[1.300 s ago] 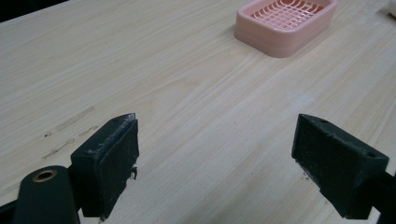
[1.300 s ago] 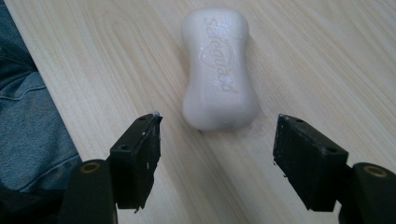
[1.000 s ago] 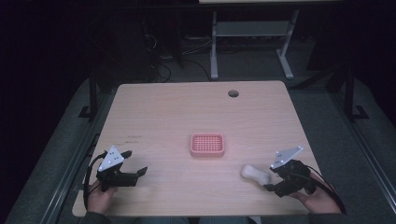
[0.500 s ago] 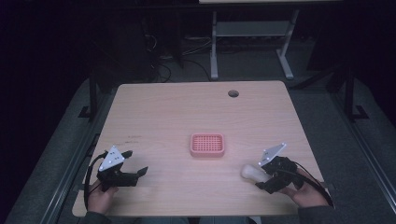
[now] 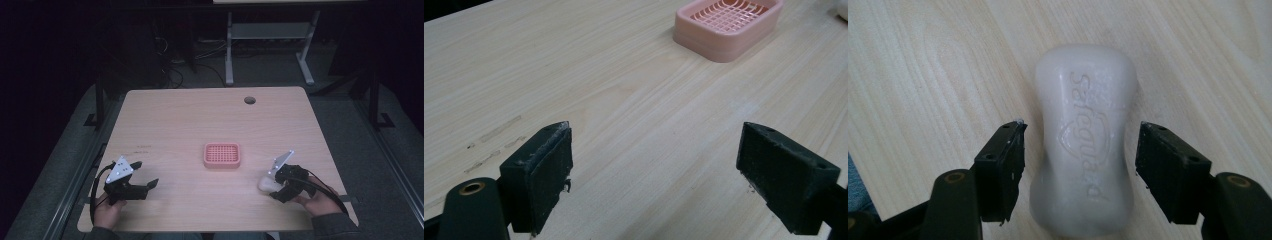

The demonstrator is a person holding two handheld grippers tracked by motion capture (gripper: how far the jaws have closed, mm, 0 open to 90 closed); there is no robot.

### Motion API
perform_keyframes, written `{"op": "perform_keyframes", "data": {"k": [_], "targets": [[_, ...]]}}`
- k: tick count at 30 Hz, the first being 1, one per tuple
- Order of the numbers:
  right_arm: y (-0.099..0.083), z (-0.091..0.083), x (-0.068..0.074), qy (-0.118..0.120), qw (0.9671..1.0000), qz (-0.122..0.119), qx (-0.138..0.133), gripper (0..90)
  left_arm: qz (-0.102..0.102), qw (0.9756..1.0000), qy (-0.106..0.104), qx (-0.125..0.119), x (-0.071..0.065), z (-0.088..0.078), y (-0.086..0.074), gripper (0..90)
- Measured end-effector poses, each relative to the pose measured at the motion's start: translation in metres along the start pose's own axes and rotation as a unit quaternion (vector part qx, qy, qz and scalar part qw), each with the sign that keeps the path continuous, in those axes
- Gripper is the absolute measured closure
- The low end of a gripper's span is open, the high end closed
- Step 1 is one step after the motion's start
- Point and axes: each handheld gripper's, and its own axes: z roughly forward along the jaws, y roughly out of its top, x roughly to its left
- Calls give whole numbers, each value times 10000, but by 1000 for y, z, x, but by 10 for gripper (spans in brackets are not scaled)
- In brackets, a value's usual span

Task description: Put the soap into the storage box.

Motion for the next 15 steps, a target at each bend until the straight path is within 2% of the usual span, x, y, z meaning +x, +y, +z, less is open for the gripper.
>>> {"op": "perform_keyframes", "data": {"k": [6, 15], "targets": [[5, 6, -1, -8, 9998, -72, 180, 382, 19, 10000, 3, 3, 1, 0, 0, 145], [6, 13, -5, 32, 9996, -7, 276, 410, -20, 10000, -4, 10, 0, 0, 0, 145]]}}
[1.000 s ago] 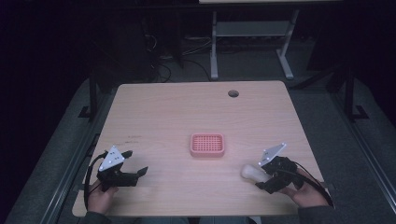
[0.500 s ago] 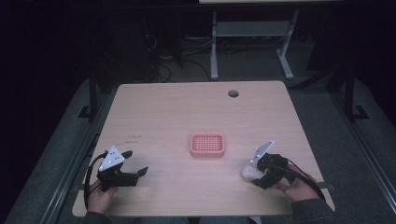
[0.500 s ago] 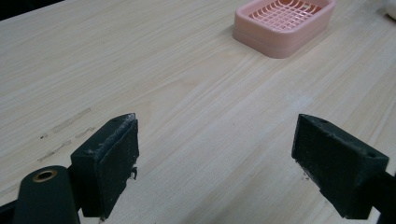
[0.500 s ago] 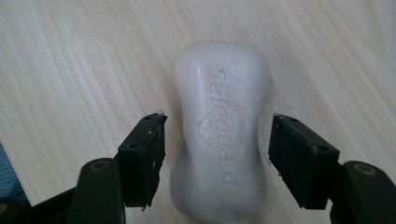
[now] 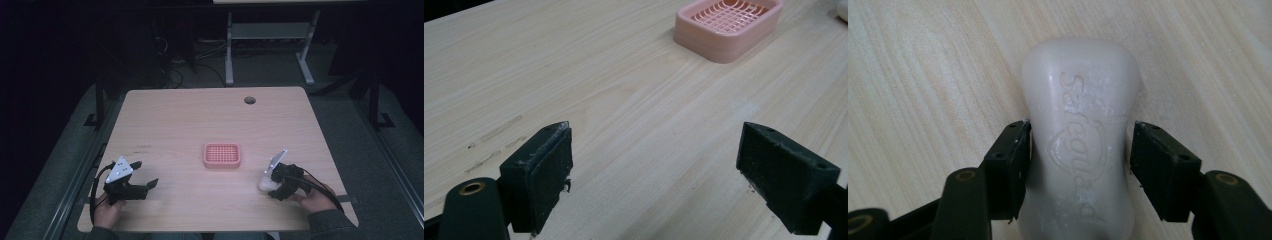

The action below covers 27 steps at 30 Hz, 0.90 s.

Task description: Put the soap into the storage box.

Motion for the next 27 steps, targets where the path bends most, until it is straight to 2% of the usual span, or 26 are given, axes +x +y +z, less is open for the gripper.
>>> {"op": "perform_keyframes", "data": {"k": [10, 13, 27], "targets": [[3, 3, 0, 79, 9999, -38, 74, 466, 21, 10000, -9, -10, 0, 0, 0, 145], [3, 3, 0, 137, 9999, 37, 57, 471, 17, 10000, -8, -9, 0, 0, 0, 145], [4, 1, 2, 84, 9999, -66, 103, 489, 57, 10000, -7, -9, 0, 0, 1, 145]]}}
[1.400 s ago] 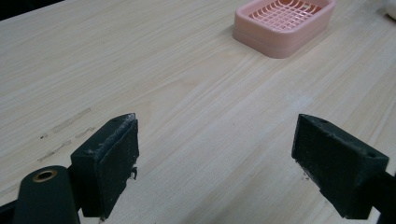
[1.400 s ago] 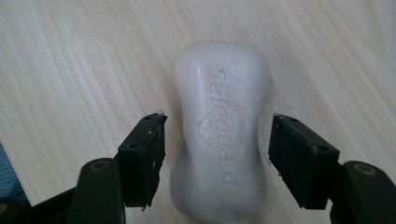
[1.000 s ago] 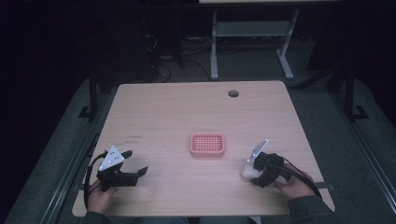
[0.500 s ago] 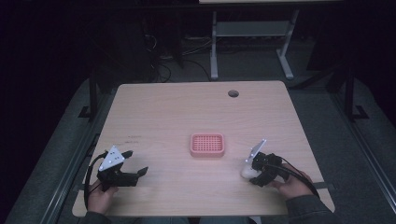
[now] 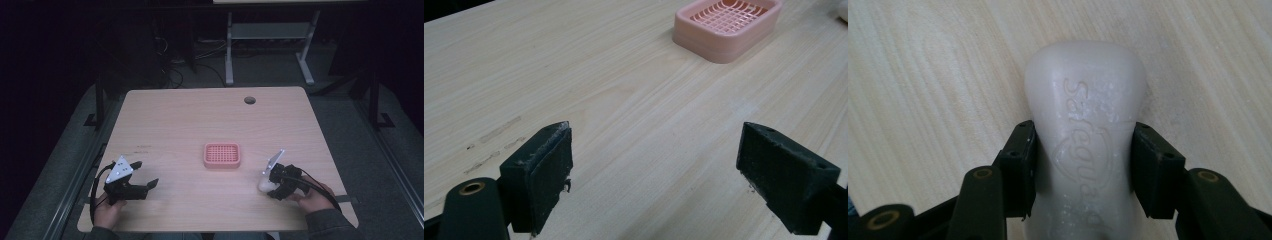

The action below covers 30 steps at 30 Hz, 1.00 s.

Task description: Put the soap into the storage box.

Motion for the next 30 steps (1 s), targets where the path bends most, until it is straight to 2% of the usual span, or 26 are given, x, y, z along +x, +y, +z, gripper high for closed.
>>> {"op": "perform_keyframes", "data": {"k": [9, 30], "targets": [[6, -12, 3, -105, 9999, -102, -80, 490, -10, 10000, -1, -15, -1, 0, 0, 145], [28, -16, -5, 40, 9994, -254, -252, 489, -15, 10000, 14, -13, 0, 0, 0, 145]]}}
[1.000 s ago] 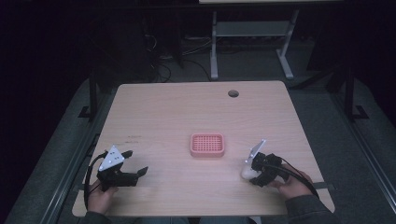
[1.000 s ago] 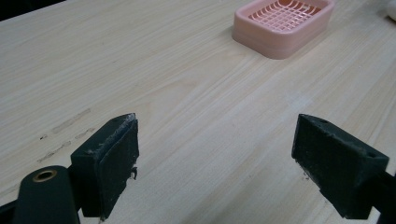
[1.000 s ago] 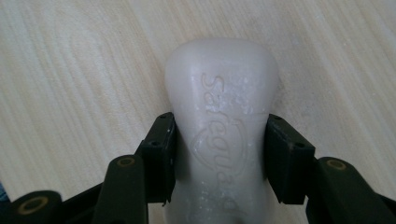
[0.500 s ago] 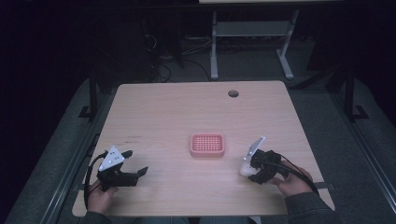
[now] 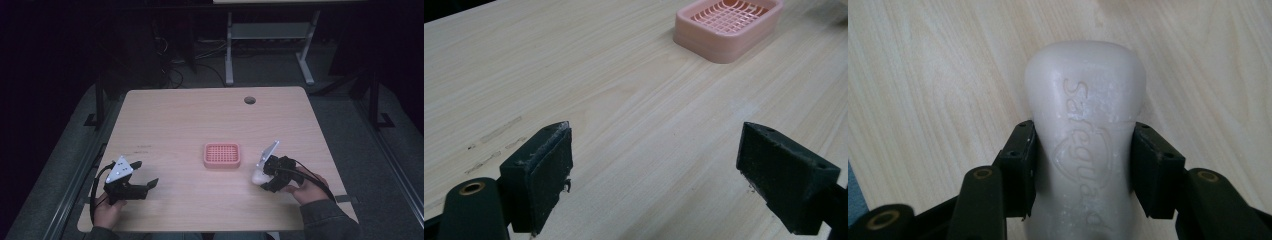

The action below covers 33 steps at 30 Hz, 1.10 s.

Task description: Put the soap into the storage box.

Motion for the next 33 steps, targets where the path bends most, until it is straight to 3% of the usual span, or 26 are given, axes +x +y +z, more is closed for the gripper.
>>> {"op": "perform_keyframes", "data": {"k": [33], "targets": [[32, -7, -14, 133, 9995, -248, -174, 489, -21, 10000, -9, -13, -1, 1, 0, 145]]}}
